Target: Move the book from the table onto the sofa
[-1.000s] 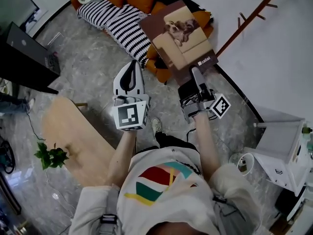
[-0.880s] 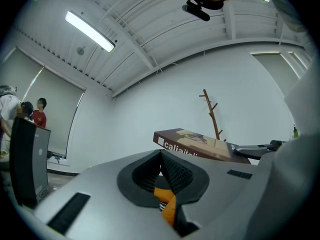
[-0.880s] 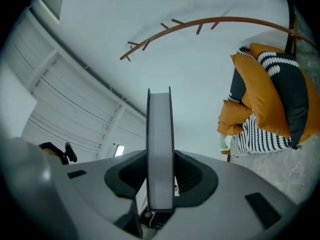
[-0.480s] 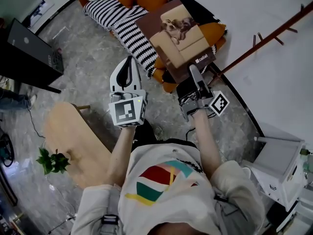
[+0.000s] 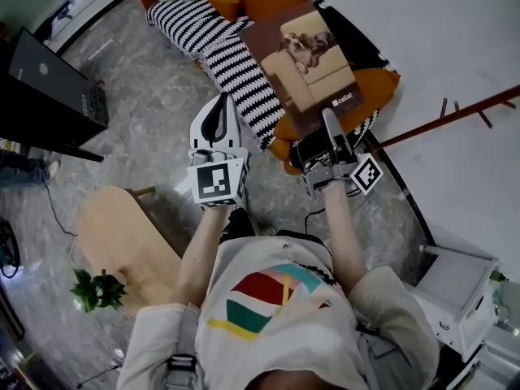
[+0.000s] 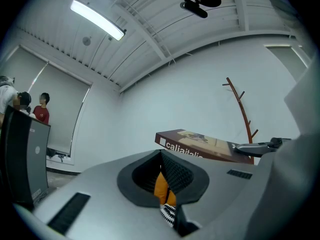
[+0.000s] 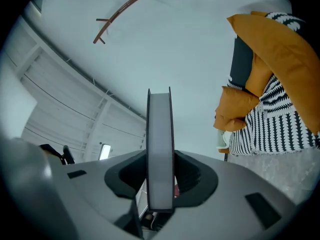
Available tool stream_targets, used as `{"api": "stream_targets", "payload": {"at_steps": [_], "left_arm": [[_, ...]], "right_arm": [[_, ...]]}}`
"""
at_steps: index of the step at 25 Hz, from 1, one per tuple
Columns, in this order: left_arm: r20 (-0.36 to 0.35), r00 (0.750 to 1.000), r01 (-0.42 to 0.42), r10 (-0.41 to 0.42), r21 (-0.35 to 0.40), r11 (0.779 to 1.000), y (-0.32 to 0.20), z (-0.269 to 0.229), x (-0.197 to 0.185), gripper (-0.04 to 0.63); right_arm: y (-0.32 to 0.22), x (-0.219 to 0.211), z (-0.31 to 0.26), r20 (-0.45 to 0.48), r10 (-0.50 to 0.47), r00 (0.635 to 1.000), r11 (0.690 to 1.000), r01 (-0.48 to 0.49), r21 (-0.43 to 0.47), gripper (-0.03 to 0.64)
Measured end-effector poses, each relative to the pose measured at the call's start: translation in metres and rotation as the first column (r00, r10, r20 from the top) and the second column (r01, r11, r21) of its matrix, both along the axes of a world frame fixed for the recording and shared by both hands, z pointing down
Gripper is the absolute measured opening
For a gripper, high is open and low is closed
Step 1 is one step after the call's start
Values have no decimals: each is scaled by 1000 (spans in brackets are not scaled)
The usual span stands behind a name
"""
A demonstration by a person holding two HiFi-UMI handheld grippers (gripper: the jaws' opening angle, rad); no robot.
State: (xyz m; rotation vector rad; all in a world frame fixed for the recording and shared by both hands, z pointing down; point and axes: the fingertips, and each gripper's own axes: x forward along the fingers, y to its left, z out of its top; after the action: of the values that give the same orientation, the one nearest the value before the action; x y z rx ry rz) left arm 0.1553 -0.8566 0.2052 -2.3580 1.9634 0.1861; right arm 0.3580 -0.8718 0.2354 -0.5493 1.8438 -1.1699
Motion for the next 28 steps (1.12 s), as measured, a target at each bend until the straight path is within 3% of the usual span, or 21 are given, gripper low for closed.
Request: {"api": "stream_targets", "payload": {"at_steps": [8, 15, 24, 28], "left_arm": [[7, 999, -34, 34, 4, 999, -56, 7, -52, 6], [8, 1000, -26, 26, -56, 998, -98, 68, -59, 6], [-16, 999, -39, 37, -147, 988, -166, 205, -52, 6], [14, 999, -35, 38, -183, 982, -184, 263, -54, 6]], "right_arm": [[-56, -51, 8, -7, 27, 1000, 1000, -27, -6, 156], [-97, -53, 54, -5, 44, 999, 998, -44, -33, 156], [-184, -61, 214, -37, 118, 992, 977, -123, -171, 156], [-213, -75, 286, -38, 139, 990, 956, -144, -254, 156]]}}
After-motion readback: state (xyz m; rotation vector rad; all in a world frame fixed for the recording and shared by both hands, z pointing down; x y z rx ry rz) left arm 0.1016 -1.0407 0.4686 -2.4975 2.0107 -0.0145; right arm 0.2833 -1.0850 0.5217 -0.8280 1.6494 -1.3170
